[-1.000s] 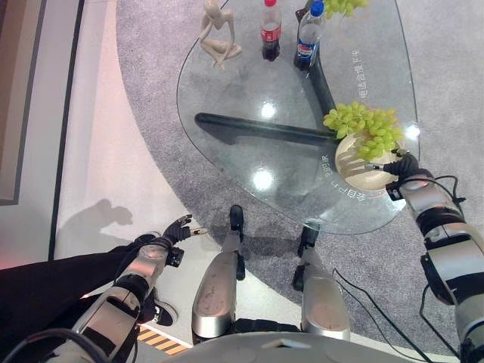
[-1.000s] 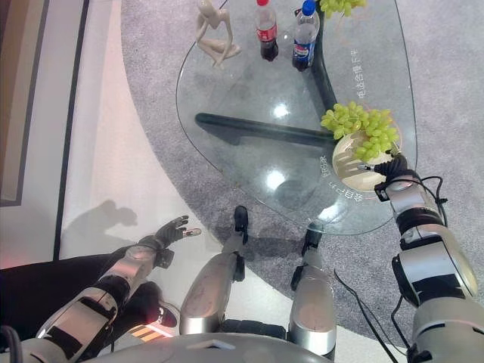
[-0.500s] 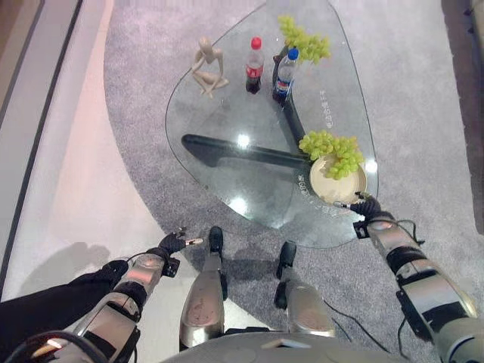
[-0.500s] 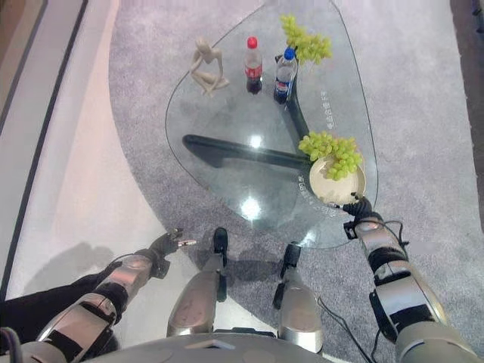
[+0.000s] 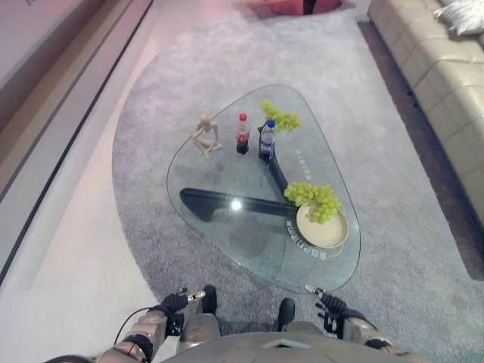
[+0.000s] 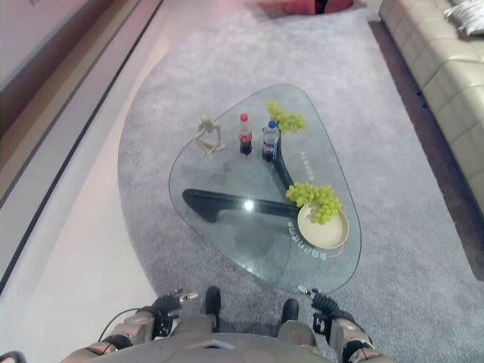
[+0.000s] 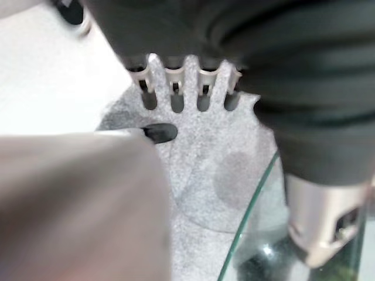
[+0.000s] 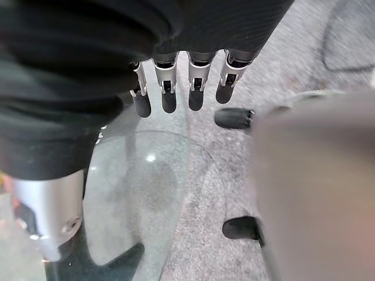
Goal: Pick up fruits into the plate
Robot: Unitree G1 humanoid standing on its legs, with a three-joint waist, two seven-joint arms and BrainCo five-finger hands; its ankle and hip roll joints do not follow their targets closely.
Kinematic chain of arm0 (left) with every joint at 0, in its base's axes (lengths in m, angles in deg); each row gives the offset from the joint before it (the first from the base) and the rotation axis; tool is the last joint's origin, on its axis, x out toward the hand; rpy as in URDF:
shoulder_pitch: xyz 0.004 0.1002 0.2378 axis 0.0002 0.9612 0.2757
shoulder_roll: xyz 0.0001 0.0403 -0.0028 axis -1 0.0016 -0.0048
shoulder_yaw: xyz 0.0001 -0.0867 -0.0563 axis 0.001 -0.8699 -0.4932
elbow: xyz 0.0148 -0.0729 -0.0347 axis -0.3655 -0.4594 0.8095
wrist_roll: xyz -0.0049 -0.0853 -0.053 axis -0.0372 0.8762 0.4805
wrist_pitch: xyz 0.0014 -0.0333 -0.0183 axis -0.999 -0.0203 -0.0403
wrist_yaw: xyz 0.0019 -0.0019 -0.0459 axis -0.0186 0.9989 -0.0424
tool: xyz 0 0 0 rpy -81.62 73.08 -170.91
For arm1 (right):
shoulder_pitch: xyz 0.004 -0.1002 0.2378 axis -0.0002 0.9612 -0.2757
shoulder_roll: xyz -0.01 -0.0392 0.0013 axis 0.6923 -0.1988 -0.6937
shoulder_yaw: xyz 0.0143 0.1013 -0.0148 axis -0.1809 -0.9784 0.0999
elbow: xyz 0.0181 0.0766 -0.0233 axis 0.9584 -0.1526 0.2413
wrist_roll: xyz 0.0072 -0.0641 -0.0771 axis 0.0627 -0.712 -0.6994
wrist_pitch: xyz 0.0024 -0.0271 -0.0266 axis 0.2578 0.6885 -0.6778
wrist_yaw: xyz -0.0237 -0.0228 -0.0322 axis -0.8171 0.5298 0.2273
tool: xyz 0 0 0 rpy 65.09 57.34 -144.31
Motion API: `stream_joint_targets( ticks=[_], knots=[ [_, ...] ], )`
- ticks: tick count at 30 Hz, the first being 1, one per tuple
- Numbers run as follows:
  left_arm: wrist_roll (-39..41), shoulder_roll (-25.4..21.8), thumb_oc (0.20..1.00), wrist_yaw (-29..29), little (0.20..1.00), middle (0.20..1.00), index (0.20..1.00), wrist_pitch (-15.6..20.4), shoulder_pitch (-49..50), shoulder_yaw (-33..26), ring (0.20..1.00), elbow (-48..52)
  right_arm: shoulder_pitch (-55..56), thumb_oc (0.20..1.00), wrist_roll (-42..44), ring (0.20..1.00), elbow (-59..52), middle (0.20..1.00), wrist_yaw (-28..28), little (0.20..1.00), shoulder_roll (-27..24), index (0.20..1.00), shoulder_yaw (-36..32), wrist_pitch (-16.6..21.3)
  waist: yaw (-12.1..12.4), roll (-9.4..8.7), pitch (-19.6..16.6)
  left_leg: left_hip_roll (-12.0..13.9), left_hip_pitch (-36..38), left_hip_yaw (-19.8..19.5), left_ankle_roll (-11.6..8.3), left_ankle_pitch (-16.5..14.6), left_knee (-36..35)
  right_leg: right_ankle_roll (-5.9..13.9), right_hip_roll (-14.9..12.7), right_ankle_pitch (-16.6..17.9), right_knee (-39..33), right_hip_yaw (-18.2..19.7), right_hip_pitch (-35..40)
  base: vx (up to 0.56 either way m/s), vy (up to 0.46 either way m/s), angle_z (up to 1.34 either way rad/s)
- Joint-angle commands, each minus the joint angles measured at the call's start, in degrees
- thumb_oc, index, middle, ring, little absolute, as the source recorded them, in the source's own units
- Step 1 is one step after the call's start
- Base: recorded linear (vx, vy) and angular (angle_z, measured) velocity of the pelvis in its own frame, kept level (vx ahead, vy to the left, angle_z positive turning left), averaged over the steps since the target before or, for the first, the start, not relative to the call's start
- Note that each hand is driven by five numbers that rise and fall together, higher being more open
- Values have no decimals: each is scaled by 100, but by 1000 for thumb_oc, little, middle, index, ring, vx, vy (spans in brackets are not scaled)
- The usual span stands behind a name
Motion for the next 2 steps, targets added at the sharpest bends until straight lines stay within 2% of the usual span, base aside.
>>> stream_joint_targets(
  ticks=[1, 2],
  knots=[
    [-130, 232, 1000, -22, 1000, 1000, 1000, -38, -275, -83, 1000, -441, -211, 1000, -484, 1000, 161, 1000, 42, 1000, -26, 1000, 12, -80, 3, 107, 119, -211, 533, 208, 92, -1049, 81, 7, -49, -459, 336, 59, 65, 76, 55, -8],
    [-129, 248, 1000, -45, 1000, 1000, 1000, -75, -243, -92, 1000, -448, -176, 1000, -615, 1000, 238, 1000, 40, 1000, -18, 1000, 62, -154, -6, 120, 87, -220, 600, 219, 107, -1077, 72, 5, -45, -484, 330, 70, 129, 74, 50, -3]
  ],
)
